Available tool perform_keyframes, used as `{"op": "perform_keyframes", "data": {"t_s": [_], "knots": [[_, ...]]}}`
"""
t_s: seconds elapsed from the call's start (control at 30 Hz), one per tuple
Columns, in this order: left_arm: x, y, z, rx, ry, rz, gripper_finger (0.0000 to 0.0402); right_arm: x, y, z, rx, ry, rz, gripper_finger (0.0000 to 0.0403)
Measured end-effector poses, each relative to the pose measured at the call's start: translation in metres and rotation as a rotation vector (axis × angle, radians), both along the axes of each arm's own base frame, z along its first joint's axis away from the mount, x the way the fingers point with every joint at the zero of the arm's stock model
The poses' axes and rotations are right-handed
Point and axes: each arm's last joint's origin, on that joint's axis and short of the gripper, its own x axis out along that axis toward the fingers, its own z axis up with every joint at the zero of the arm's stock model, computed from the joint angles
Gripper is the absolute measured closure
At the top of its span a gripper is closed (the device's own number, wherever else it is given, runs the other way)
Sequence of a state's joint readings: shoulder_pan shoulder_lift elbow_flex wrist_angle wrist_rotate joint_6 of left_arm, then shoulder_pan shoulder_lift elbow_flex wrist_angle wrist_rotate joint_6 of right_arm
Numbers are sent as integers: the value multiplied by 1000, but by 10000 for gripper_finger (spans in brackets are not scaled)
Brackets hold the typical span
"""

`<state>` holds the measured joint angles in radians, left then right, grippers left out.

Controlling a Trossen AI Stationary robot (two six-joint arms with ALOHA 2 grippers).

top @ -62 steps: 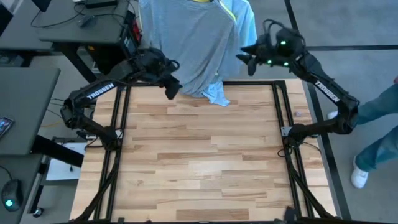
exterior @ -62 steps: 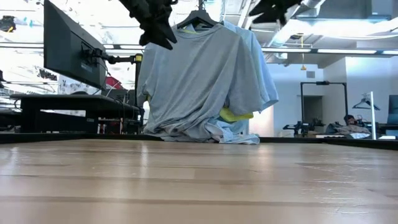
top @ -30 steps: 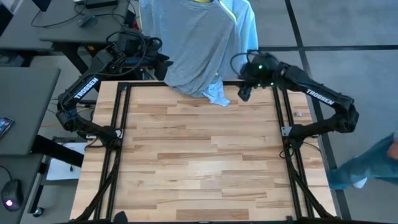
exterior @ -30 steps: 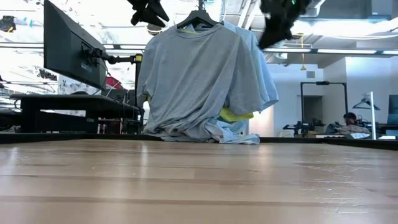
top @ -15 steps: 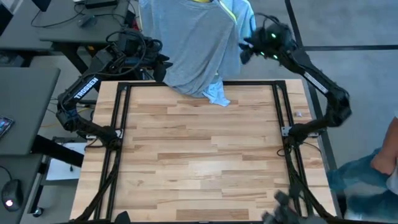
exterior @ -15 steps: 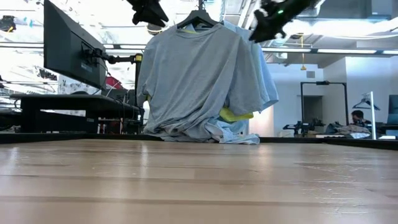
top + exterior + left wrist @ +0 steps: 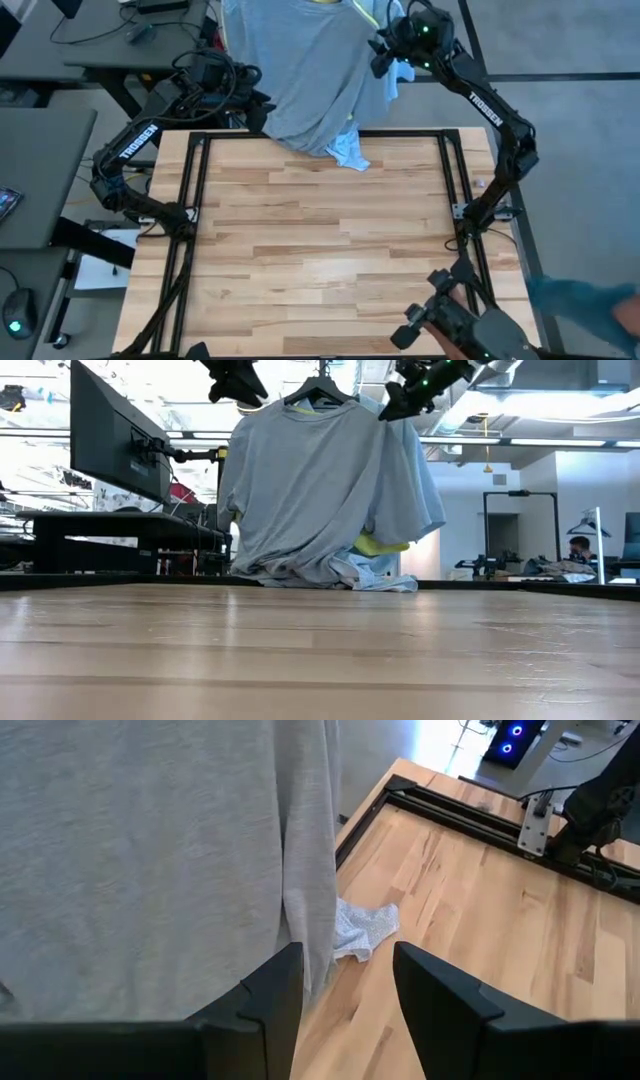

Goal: Hang clothes
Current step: Unhang the gray shirt from the clothes rack

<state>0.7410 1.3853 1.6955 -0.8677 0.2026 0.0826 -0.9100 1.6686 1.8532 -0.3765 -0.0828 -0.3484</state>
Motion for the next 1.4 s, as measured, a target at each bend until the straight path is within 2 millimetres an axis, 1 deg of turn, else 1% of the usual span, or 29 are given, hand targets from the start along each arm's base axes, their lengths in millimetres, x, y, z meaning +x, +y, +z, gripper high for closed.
{"op": "perform_keyframes", "data": {"t_s": [0.07, 0.13, 0.2, 0.3, 0.4, 0.53, 0.63, 0.73, 0.83, 0.9, 1.0, 1.07, 1.13, 1.17, 1.4], "knots": [[0, 0, 0, 4, 1, -3, 262, -1, 0, 5, -39, -22, 1, 246], [0, 0, 0, 15, 4, -8, 262, 0, -4, 6, -77, -21, 0, 246], [0, 0, 0, 21, 9, -14, 262, 5, -11, -1, -80, -10, -2, 246], [0, 0, 0, 22, 11, -14, 262, 13, -22, -18, -31, 26, -3, 246], [0, 0, 0, 19, 12, -13, 262, 19, -19, -23, 2, 28, 13, 246], [0, 0, -1, 17, 19, -15, 262, 24, -8, -14, -25, 4, 40, 246], [0, 0, -1, 24, 23, -20, 262, 29, -4, -13, -30, -2, 55, 246], [0, 0, -1, 28, 24, -22, 262, 35, -4, -17, -14, -21, 68, 246], [0, 0, -1, 29, 24, -22, 262, 44, -10, -27, 11, -25, 88, 246], [0, 0, -1, 27, 25, -22, 262, 49, -13, -30, 13, -48, 90, 250], [0, 0, -1, 26, 25, -21, 262, 50, -14, -23, -10, -126, 84, 278], [0, 0, -1, 21, 22, -18, 262, 47, -16, -22, -13, -140, 79, 318], [0, 0, -1, 16, 20, -15, 262, 48, -17, -22, -10, -150, 89, 368], [0, 0, -1, 14, 19, -14, 262, 46, -17, -21, -15, -154, 76, 380], [0, 0, -1, 15, 20, -15, 262, 34, -15, -1, -20, -133, 61, 381]]}}
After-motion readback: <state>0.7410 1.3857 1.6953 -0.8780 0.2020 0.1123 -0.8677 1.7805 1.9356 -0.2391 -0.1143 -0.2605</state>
